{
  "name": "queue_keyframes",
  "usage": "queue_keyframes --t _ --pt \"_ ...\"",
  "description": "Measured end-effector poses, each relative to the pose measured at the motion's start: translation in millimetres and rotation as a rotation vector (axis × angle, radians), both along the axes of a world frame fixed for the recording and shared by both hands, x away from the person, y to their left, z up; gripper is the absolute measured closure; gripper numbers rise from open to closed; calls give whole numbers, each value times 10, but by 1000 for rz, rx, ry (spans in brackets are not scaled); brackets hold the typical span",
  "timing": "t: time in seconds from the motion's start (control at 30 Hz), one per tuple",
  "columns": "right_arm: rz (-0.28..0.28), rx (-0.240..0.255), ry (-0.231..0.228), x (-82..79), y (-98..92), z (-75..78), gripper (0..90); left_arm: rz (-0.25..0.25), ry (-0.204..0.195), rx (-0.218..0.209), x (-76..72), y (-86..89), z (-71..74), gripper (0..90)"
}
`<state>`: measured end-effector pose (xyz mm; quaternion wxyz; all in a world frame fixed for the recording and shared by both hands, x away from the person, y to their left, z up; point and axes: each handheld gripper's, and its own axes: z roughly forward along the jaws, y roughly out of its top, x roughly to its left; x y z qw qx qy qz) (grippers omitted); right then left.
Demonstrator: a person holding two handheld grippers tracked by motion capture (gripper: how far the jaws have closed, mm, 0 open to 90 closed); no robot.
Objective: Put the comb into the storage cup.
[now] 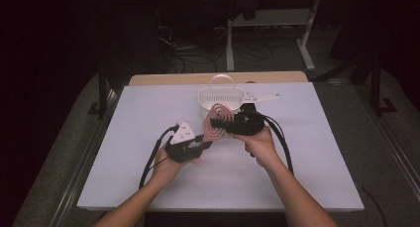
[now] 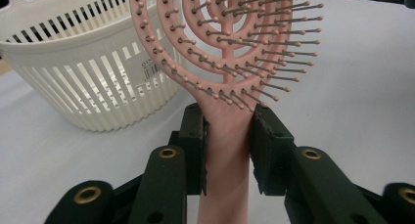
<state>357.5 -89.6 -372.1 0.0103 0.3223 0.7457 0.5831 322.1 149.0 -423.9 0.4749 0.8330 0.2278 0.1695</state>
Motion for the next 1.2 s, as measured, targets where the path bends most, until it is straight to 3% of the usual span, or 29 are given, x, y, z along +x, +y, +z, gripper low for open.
queue_keyframes --t 0.37,0.6,0.87,1.2 --pt "-39 19 -12 14 -105 35 627 -33 36 -22 53 81 30 519" --pt "-53 21 -18 20 -153 50 627 -53 79 -41 105 146 49 420" --pt "-65 23 -20 24 -186 61 626 -91 113 -19 136 173 30 217" --pt "-73 23 -27 22 -222 74 626 -111 134 3 150 208 33 48"
